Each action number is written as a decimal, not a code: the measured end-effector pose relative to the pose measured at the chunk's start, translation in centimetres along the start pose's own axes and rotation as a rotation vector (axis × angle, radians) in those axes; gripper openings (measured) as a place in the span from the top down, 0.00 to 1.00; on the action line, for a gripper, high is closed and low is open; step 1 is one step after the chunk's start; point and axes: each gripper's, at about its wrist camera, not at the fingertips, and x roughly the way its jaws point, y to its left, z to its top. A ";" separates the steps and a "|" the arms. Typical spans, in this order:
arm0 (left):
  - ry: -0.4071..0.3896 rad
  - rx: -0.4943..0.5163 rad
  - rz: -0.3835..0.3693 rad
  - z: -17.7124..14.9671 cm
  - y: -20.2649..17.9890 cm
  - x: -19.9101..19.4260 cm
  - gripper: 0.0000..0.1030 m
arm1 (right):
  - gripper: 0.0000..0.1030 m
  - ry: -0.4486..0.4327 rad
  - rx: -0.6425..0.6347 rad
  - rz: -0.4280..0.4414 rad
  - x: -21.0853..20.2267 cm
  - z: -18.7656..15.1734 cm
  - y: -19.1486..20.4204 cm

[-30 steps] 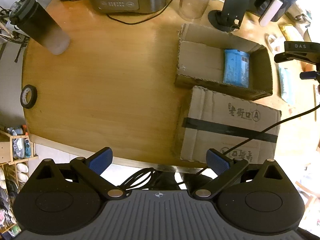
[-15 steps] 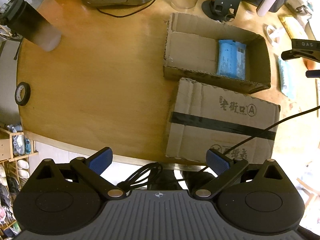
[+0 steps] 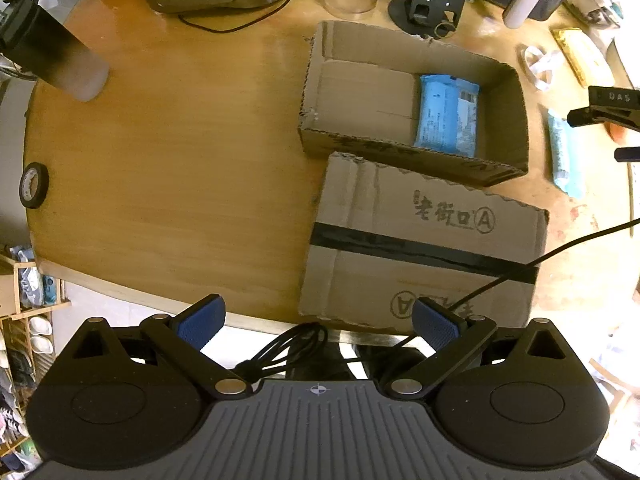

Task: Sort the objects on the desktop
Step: 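Raise the right tool from the box and move it over the second blue packet, then lower the right gripper fingers around the second blue packet, then close the right gripper on the blue packet, then lift the blue packet with the right gripper toward the open box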

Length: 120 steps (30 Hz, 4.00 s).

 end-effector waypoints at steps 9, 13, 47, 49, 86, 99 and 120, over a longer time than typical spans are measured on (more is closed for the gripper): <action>-0.006 -0.005 -0.002 -0.3 -1.4 -0.2 0.00 | 0.00 0.007 0.001 -0.012 0.6 -0.1 -1.9; -0.005 -0.002 0.000 -0.6 -2.1 -0.2 0.00 | 0.00 0.007 0.001 -0.016 0.8 -0.1 -2.6; 0.002 0.010 0.012 -0.9 -4.6 -0.1 0.00 | 0.00 0.017 0.048 -0.006 4.1 1.1 -6.2; 0.001 0.007 0.013 -0.8 -4.5 -0.1 0.00 | 0.00 0.018 0.049 -0.004 4.7 1.1 -6.2; 0.020 -0.031 0.024 -0.7 -2.8 0.5 0.00 | 0.01 0.073 0.037 -0.041 11.0 0.5 -5.0; 0.023 -0.022 0.018 -0.6 -2.8 0.6 0.00 | 0.37 0.041 0.052 -0.036 9.8 0.1 -4.9; 0.019 -0.013 0.004 -0.5 -2.5 0.6 0.00 | 0.44 0.046 0.073 0.005 6.8 0.4 -5.2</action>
